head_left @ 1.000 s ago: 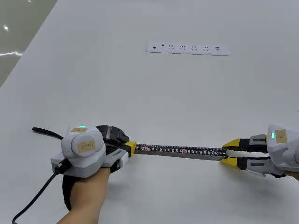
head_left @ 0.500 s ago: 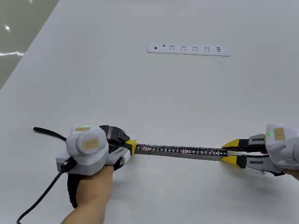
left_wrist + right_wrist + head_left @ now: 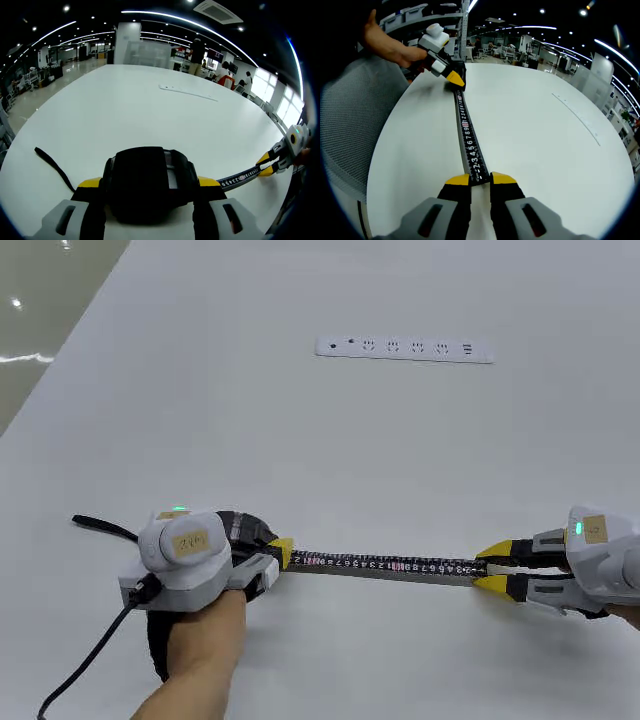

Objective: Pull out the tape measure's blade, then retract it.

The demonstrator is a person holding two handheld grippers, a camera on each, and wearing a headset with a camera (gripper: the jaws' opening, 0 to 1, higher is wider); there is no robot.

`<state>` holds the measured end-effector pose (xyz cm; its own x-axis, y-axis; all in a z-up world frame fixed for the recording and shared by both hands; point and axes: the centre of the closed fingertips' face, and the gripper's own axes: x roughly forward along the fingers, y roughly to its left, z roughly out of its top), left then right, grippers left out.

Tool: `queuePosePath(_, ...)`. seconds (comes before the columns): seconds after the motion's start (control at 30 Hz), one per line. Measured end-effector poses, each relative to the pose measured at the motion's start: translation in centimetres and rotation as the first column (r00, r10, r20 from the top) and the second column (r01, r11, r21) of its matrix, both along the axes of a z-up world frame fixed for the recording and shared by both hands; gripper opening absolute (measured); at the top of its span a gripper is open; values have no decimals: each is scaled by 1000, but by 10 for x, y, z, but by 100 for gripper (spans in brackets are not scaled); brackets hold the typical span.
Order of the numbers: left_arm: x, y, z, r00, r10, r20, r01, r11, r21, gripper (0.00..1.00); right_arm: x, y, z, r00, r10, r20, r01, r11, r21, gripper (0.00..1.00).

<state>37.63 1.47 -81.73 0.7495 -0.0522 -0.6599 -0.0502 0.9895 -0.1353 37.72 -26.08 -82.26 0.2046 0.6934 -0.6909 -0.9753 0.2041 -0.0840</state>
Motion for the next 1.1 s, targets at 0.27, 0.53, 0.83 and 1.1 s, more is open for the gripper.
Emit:
queuePosePath(0.27,-1,2,-1,1000,1,-3,-1,1000,6,66,-1,2,1,1000,-6,6,6,1000,6,11)
queuePosePath(0.53,-1,2,-1,1000,-5,-7,5,1000,1,66,0,2,-1,1000,-8,4,8,1000,3,11)
queuePosePath(0.83,-1,1,-1,1000,-10,-15,10,1000,-8,65,0,3,-1,1000,-8,4,8,1000,2,11)
queuePosePath(1.1,-2,2,-2,1000,-16,-24,16,1000,-11,65,0,6,0,1000,-4,5,4,1000,6,11)
